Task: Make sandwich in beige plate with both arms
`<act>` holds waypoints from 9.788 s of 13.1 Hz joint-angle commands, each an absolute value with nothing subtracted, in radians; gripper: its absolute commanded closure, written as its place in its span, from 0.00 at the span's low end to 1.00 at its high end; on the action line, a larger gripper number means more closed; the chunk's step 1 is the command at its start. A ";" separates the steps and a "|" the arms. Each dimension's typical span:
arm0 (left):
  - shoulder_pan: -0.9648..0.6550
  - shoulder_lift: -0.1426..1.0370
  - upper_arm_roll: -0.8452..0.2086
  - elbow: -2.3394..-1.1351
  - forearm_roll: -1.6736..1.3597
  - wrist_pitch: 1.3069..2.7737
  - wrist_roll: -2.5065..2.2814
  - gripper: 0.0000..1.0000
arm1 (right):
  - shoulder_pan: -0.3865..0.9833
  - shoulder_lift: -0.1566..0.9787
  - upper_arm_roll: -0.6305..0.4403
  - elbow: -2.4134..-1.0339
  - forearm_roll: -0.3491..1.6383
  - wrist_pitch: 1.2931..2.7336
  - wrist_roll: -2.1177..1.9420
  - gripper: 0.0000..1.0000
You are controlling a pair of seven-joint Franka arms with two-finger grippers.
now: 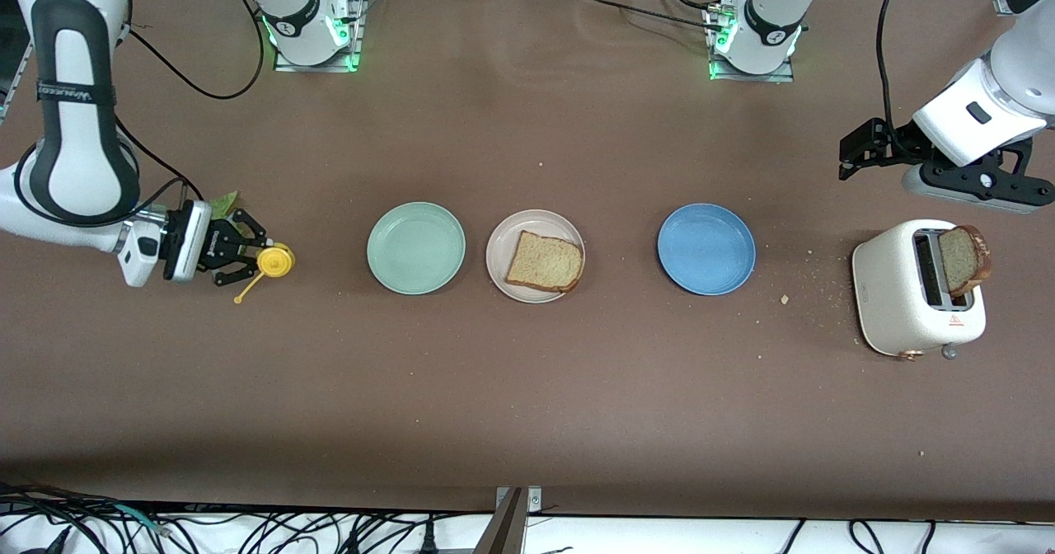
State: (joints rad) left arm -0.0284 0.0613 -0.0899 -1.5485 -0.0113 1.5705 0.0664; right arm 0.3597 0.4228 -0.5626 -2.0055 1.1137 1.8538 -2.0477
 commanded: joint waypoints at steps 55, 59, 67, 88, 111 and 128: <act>-0.028 0.046 -0.087 -1.554 -0.017 1.575 0.071 0.00 | 0.109 0.525 -0.596 -1.526 0.693 1.524 -1.673 0.01; -0.028 0.048 -0.087 -1.555 -0.017 1.575 0.071 0.00 | 0.107 0.362 -0.427 -1.598 0.378 1.696 -1.173 0.01; -0.028 0.046 -0.087 -1.555 -0.017 1.574 0.071 0.00 | 0.106 0.230 -0.345 -2.033 0.158 2.150 -0.784 0.01; -0.028 0.048 -0.087 -1.555 -0.017 1.575 0.071 0.00 | 0.063 0.439 -0.310 -2.235 0.173 2.580 -0.785 0.79; -0.028 0.048 -0.087 -1.554 -0.014 1.575 0.069 0.00 | 0.173 0.172 -0.190 -1.689 0.369 1.697 0.194 1.00; 0.270 0.262 -0.084 -1.574 0.138 1.703 0.202 0.00 | 0.606 0.627 0.050 -1.646 0.618 2.683 1.314 1.00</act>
